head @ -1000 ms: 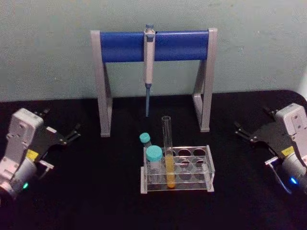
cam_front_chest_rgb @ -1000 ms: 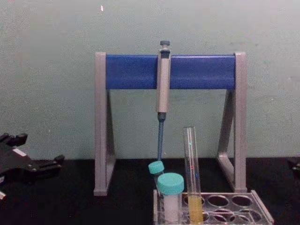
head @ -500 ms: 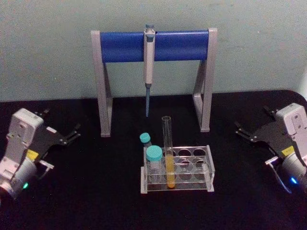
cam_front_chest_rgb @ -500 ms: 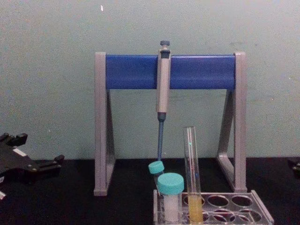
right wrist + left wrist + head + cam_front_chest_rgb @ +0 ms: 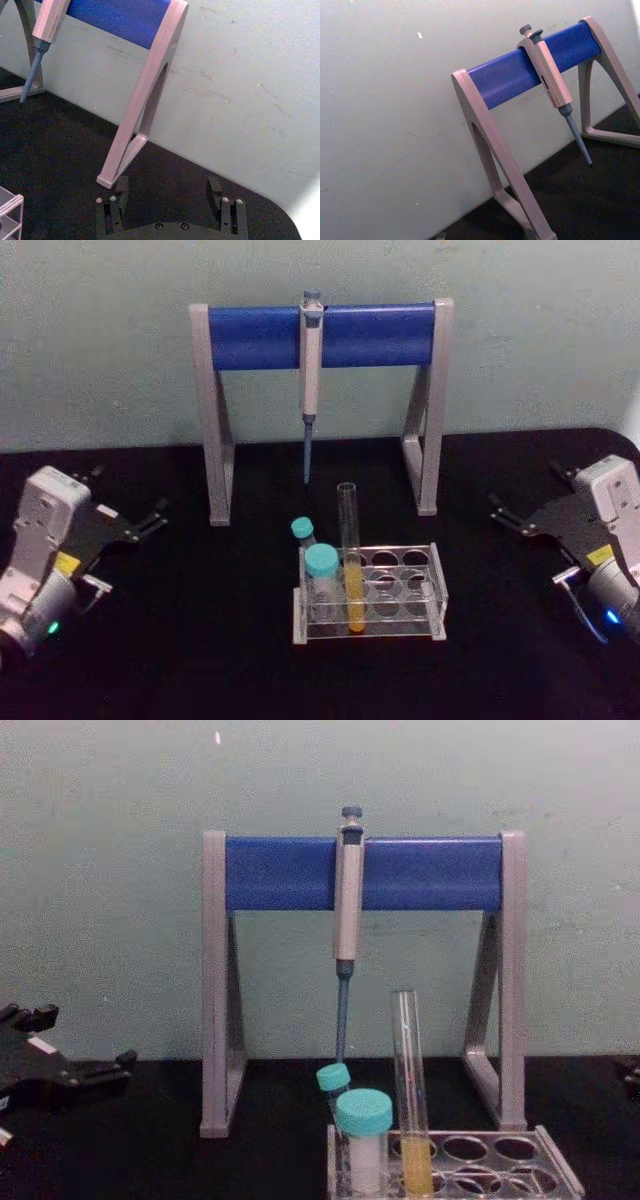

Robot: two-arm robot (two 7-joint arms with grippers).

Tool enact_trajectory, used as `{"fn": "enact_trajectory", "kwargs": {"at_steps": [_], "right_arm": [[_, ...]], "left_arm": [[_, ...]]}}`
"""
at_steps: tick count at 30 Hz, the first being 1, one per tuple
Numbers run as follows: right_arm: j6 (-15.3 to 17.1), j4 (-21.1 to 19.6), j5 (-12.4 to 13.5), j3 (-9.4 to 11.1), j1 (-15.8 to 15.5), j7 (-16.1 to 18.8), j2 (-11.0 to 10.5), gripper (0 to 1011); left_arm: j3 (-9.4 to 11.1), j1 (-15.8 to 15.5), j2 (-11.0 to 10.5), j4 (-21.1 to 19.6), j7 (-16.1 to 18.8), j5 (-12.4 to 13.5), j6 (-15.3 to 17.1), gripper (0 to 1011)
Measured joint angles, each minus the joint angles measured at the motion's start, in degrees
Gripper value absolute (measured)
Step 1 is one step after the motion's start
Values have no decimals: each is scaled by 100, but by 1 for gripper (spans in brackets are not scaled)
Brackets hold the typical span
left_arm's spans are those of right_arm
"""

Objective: Pick up the test tube from the test tube rack, shake it, then place it back into the test tube rack.

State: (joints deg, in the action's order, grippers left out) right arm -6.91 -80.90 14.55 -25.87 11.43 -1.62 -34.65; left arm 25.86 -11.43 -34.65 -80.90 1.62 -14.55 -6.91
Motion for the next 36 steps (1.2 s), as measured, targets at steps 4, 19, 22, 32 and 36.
{"fn": "enact_trajectory", "kwargs": {"at_steps": [4,19,22,32,36], "right_arm": [[0,0,0,0,0,0,0,1000],[0,0,0,0,0,0,0,1000],[0,0,0,0,0,0,0,1000],[62,-231,-6,126,-207,91,-15,1000],[139,-567,71,238,-480,184,-100,1000]], "left_arm": [[0,0,0,0,0,0,0,1001],[0,0,0,0,0,0,0,1001],[0,0,0,0,0,0,0,1001],[0,0,0,0,0,0,0,1001],[0,0,0,0,0,0,0,1001]]}}
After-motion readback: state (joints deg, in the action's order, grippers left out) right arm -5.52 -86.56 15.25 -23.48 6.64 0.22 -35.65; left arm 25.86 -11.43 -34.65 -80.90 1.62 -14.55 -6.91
